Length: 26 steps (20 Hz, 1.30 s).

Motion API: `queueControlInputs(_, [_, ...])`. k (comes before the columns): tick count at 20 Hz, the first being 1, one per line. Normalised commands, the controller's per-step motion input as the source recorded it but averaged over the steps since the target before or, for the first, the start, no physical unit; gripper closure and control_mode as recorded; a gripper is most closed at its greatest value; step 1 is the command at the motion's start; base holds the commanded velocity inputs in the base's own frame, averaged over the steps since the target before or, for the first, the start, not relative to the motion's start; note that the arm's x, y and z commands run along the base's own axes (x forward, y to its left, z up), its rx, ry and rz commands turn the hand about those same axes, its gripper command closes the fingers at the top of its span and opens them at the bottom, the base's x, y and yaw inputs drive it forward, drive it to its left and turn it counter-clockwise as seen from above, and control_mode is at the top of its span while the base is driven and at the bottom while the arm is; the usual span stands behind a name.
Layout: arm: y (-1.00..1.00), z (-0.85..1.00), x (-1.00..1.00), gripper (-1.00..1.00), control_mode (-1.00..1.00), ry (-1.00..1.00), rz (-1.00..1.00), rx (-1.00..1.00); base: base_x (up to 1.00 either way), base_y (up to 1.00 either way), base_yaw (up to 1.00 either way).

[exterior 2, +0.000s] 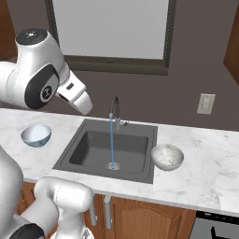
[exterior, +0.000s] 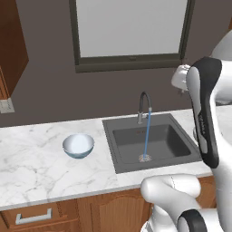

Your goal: Rinse each bowl for a few seconds and place them down in the sink or on the counter.

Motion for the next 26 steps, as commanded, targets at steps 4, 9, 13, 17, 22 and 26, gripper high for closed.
queueControlInputs(4, [0.52, -0.09, -0.25, -1.00, -1.00, 0.00, 0.00, -0.02, 0.00, 0.00, 0.00])
queueControlInputs(9, [0.45, -0.08, -0.21, -1.00, -1.00, 0.00, 0.00, 0.00, 0.00, 0.00, 0.00])
queueControlInputs(13, [0.36, -0.05, -0.09, -1.00, -1.00, 0.02, -0.01, 0.00, 0.00, 0.00, 0.00])
queueControlInputs(17, [0.35, -0.08, 0.00, -1.00, -1.00, 0.03, -0.02, 0.00, 0.00, 0.00, 0.00])
queueControlInputs(22, [0.43, -0.06, 0.00, -1.00, -1.00, 0.00, -0.03, -0.01, 0.00, 0.00, 0.00])
queueControlInputs(26, [0.42, -0.09, 0.00, -1.00, -1.00, 0.00, -0.04, 0.00, 0.00, 0.00, 0.00])
